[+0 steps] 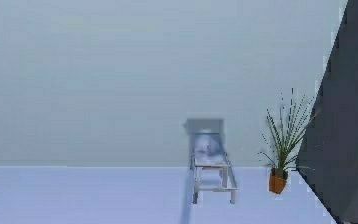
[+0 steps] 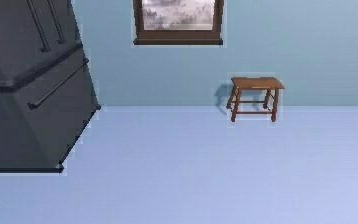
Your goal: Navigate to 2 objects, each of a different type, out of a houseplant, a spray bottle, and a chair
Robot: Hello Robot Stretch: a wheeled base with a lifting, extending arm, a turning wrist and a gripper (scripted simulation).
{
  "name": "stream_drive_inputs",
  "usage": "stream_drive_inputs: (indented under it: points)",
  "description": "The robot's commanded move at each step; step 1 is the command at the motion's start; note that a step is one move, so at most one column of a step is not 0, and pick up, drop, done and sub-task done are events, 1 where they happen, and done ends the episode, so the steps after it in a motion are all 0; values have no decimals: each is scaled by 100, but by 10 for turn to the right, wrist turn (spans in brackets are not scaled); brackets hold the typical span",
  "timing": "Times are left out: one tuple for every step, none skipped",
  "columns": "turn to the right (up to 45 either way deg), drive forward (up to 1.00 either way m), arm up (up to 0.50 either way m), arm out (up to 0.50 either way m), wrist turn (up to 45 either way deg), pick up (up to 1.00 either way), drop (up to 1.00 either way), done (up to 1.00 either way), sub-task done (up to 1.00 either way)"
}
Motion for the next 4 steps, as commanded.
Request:
stream_drive_inputs:
  points:
    - [330, 0, 0, 0, 0, 0, 0, 0, 0]
    - [0, 65, 0, 0, 0, 0, 0, 0, 0]
    - [0, 0, 0, 0, 0, 0, 0, 0, 100]
    - [450, 0, 0, 0, 0, 0, 0, 0, 0]
